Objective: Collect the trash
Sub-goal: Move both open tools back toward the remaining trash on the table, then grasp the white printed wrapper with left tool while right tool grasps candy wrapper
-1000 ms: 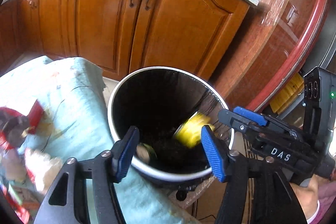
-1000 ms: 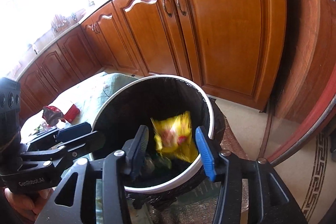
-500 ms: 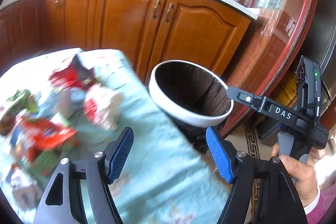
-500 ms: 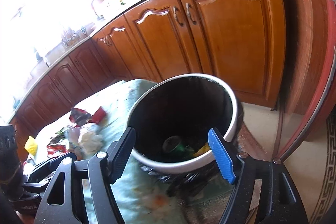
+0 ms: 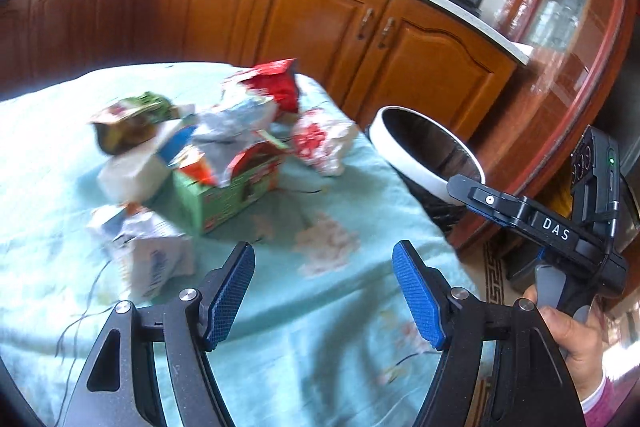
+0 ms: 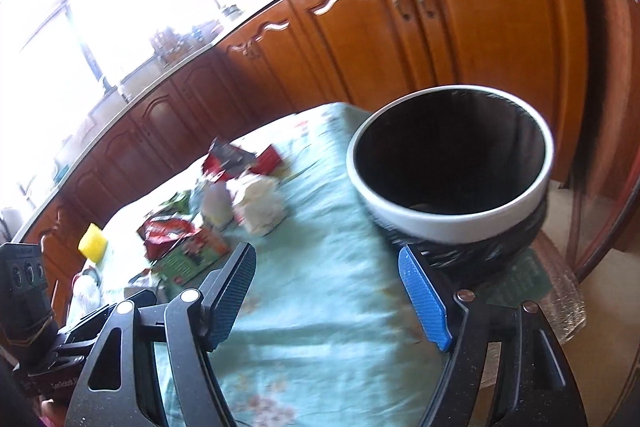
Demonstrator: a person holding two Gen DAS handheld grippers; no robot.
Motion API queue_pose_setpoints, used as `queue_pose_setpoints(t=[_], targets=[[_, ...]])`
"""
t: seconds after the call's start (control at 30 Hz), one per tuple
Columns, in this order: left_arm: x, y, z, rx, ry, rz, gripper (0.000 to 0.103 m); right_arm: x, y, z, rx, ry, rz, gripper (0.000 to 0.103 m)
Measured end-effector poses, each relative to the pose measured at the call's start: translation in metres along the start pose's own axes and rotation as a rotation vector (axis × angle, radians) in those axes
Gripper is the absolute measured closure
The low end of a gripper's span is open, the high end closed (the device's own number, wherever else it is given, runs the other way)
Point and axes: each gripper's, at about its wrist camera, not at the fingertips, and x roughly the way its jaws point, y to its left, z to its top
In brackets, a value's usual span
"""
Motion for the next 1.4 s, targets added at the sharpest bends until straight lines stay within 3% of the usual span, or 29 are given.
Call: queue_pose_setpoints(t=[0.47,0.77,0.9,1.0,1.13,1.17,1.2,1.27,1.3,1.4], targets=[[-0.046,0.044,-0.012,-0.123,-0.039,0.109,0.032,0.022,0.062,-0.016,-0.082,0.046,0.093,0.027],[-0.057,0.062,-0.007,-0.155,-0.050,0.189,0.032,0.036,0.098,-0.016,-0.137,0.057,0.144,0.028],[-0.046,0.073,-0.006,-0.156,-0.013,0.255,0.032,0.043,0.105,-0.013,-0.113,0.063,0.181,0.028],[-0.044,0.086,-0.006,-0.206,0.006,0.240,0.032,0.050,0.114,-0.006,-0.113,0.058,0.200,0.028],[-0.054,0.087,-0.002,-0.188,-0.013,0.254,0.032,0.065,0.123,-0.001,-0.111,0.064,0.220,0.029],[-0.055,0.087,-0.001,-0.184,-0.018,0.255,0.032,0.071,0.124,-0.001,-0.110,0.072,0.218,0.030],[-0.056,0.086,0.000,-0.178,-0.023,0.256,0.032,0.077,0.124,-0.001,-0.107,0.082,0.216,0.039],[-0.055,0.087,0.001,-0.168,-0.021,0.267,0.032,0.087,0.121,-0.003,-0.090,0.109,0.222,0.058],[-0.052,0.088,0.001,-0.168,-0.016,0.272,0.032,0.089,0.118,-0.004,-0.082,0.118,0.225,0.076],[-0.043,0.092,0.000,-0.173,0.000,0.273,0.037,0.088,0.109,-0.011,-0.071,0.123,0.227,0.083]])
